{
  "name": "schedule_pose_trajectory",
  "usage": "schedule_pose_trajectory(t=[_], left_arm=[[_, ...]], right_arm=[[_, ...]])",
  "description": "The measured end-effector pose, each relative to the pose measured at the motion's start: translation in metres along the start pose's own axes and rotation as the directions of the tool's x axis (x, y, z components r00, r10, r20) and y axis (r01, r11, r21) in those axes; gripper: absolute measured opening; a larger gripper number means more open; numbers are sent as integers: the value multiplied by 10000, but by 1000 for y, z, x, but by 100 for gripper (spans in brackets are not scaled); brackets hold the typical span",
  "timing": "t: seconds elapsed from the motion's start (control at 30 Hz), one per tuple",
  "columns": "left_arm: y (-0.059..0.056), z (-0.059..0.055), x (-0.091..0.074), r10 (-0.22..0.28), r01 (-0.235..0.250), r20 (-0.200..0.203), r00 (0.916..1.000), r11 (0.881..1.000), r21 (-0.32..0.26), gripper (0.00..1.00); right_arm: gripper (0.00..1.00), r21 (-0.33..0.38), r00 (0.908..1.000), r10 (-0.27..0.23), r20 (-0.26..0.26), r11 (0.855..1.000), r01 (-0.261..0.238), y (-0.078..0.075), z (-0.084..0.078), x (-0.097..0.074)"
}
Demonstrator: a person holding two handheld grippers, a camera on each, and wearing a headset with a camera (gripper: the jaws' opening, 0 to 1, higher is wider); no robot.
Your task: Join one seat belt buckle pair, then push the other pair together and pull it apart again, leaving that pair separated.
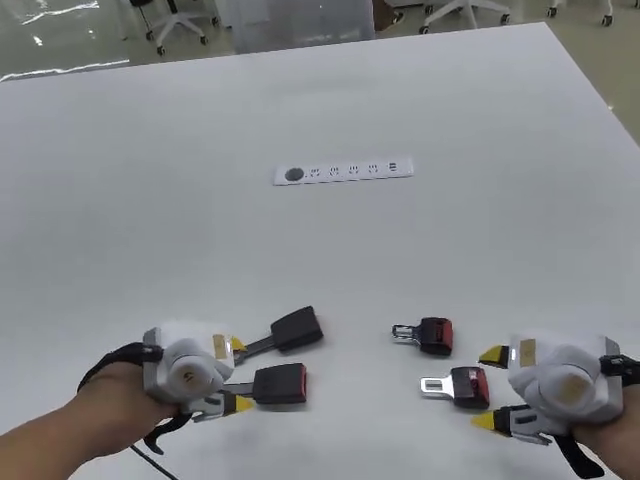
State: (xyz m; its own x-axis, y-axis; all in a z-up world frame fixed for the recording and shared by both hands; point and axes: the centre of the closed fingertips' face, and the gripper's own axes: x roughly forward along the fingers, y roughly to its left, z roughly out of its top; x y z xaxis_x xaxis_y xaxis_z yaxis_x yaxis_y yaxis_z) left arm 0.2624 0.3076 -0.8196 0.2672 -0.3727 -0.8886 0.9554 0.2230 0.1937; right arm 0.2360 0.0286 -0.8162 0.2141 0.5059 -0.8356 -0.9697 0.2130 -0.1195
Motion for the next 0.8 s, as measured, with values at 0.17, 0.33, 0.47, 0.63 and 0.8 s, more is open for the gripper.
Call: schedule_pose_trajectory(t=[0.17,0.33,0.47,0.63,0.8], left_arm=[[-2,11,11,-314,315,-52,9995,9987,393,41],[-11,15,21,-855,864,-190,9962,9947,552,40],[-11,12,29,-996,1016,-293,9946,9918,777,39],[-12,11,35,-1251,1301,-562,9905,9869,956,33],[-15,13,40,-1521,1604,-725,9857,9788,1276,33]], right_arm=[[41,-194,9991,269,-321,9994,-276,-6,-10,6],[40,-156,9978,457,-490,9988,-465,-12,-19,12],[40,-241,9975,562,-439,9981,-573,-15,-17,18],[39,-383,9954,800,-523,9959,-821,-16,-16,27],[35,-220,9906,1221,-621,9921,-1236,-12,-19,33]])
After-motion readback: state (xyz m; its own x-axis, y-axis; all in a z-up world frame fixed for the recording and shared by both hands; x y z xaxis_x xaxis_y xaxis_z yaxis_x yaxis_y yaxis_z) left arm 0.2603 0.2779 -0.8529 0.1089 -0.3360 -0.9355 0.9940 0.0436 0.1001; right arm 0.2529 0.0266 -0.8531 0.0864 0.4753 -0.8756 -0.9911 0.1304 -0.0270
